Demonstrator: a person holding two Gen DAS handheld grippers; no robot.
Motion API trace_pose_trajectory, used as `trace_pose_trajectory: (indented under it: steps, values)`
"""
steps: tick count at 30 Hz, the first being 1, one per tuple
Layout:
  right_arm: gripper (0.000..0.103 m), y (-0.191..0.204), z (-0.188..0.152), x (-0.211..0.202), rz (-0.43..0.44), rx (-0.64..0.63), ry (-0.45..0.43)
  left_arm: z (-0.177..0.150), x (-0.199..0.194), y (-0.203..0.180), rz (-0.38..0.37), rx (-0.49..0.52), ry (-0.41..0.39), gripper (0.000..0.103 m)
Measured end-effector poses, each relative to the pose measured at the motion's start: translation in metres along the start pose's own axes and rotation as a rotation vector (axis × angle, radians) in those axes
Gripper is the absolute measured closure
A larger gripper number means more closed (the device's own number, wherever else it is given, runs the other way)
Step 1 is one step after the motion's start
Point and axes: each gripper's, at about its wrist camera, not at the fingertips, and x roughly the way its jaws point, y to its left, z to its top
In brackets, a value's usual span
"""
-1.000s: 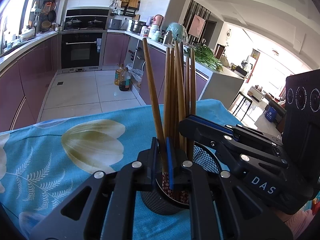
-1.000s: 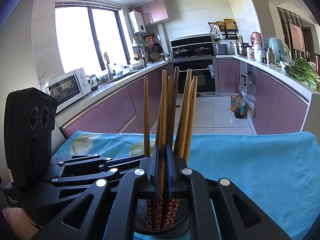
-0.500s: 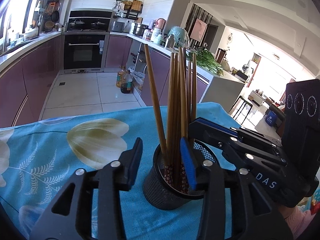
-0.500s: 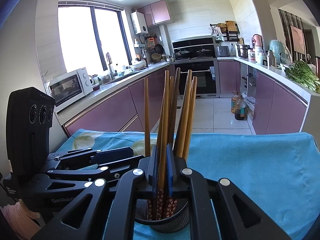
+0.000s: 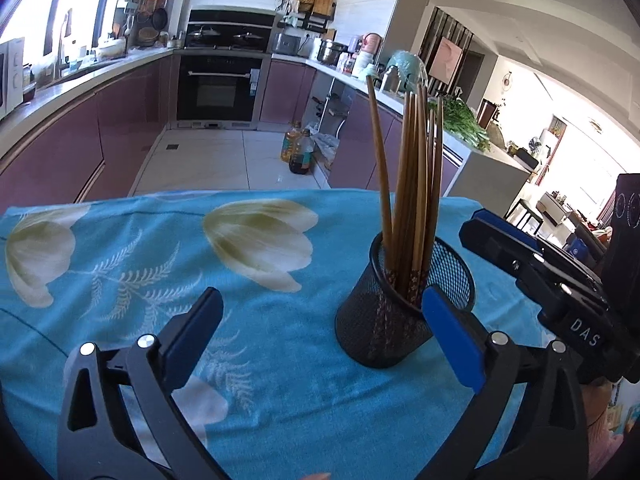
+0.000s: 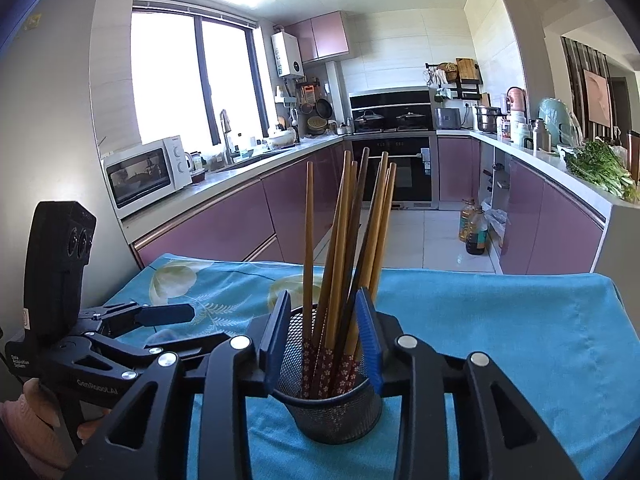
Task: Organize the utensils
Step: 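Open both tools and pull them back from the mesh cup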
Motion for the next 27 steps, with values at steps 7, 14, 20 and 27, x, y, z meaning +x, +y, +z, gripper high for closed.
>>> trace_pose_trajectory:
  steps: [7,14,20,27]
  values:
    - [0.07,-0.003,-0.009,-0.005,0.004,0.034,0.014,-0.019,-0.027,0.007,0.076,0.025,-0.08,0.005]
    - [0.068,-0.001,-0.02,-0.008,0.007,0.048,0.03,-0.021,-0.031,0.012,0.116,0.03,-0.046,0.025]
    - [0.059,0.008,-0.024,-0.01,-0.013,0.024,0.025,-0.028,-0.022,0.03,0.146,-0.057,-0.015,0.036]
    - [0.043,0.018,-0.029,-0.014,-0.04,-0.01,-0.001,-0.029,-0.041,0.016,0.231,0.02,-0.135,0.01]
